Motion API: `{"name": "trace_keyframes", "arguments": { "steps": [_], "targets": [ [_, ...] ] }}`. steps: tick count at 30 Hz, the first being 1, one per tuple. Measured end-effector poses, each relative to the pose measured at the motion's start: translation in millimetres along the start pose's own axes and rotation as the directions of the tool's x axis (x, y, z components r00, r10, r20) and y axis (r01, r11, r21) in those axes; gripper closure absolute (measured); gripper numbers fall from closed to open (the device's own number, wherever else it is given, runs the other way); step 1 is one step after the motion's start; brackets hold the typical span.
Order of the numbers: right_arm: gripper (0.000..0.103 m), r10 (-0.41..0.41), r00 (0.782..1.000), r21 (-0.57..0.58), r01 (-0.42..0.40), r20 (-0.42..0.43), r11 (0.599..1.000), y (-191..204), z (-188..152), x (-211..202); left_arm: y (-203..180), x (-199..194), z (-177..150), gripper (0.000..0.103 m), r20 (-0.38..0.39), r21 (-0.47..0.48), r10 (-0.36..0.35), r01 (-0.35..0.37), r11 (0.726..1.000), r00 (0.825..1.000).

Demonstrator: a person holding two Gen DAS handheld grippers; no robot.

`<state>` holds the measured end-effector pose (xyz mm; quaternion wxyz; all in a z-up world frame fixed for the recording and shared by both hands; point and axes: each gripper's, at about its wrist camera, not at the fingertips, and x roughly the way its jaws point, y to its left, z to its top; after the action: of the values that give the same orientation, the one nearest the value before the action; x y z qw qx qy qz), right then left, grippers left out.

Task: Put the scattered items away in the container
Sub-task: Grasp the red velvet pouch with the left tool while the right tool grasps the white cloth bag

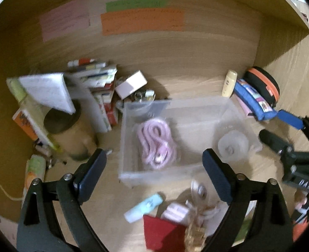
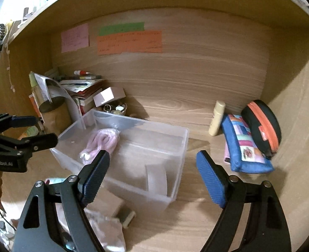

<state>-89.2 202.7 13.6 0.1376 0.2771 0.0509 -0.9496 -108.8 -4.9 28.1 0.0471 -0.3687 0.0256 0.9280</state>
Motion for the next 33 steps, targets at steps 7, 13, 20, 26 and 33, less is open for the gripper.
{"name": "trace_keyframes", "arguments": {
  "steps": [7, 13, 20, 26, 33],
  "targets": [
    [0.02, 0.013, 1.0, 0.006, -0.013, -0.01, 1.0, 3, -22, -20, 11, -14, -38, 0.009, -0.051, -0.037, -0.022, 0.02, 0.999, 0.998],
    [0.02, 0.014, 0.999, -0.014, -0.014, -0.033, 1.0, 19, -41, -26, 11, -23, -61, 0.009, -0.068, -0.063, -0.068, 0.064, 0.996, 0.995],
    [0.02, 0.064, 0.995, 0.017, -0.063, -0.07, 0.998, 28, -62, -32, 1, -21, -84, 0.009, -0.102, -0.056, -0.167, 0.162, 0.985, 0.981],
    [0.019, 0.078, 0.991, 0.004, -0.078, -0.113, 0.997, 38, -76, -28, -8, -2, -105, 0.009, -0.163, -0.032, -0.171, 0.168, 0.985, 0.972],
    [0.018, 0.106, 0.979, -0.017, -0.111, -0.172, 0.994, 54, -88, -12, 0, 22, -114, 0.009, -0.224, -0.101, -0.203, 0.184, 0.978, 0.953]
  ]
}}
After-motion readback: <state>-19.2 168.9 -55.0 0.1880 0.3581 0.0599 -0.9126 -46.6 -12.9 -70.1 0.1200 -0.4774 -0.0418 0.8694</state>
